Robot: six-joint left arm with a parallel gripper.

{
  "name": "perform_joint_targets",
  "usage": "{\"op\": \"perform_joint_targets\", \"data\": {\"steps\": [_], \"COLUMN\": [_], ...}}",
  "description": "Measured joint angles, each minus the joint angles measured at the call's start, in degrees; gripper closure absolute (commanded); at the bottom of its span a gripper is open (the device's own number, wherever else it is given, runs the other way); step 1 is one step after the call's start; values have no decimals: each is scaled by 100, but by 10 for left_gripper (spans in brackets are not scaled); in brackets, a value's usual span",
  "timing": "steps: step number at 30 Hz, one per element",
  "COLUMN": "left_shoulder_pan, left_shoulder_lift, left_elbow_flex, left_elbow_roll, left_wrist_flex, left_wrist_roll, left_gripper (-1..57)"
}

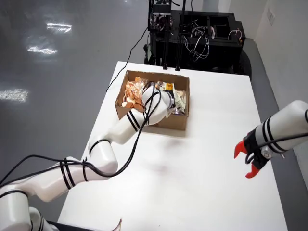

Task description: Grasp a snack and put it in the bin.

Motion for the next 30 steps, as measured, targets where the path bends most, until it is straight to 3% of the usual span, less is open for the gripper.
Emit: {"op": "perform_joint_targets", "data": {"steps": [4,8,14,19,24,30], "left_shoulder_pan": [191,397,630,741,782,646], "left_shoulder_lift": [-136,-518,-954,-1041,-1026,-679], "left_elbow_flex": [-43,543,1496,1871,1914,1333], "left_elbow_roll": [16,60,90,46,27,10], "left_wrist_flex": [-26,-407,-1479,-2031,-2186,-1714], "left_wrist_roll": [149,275,585,760,813,868], "left_gripper": [571,556,290,204,204,297]}}
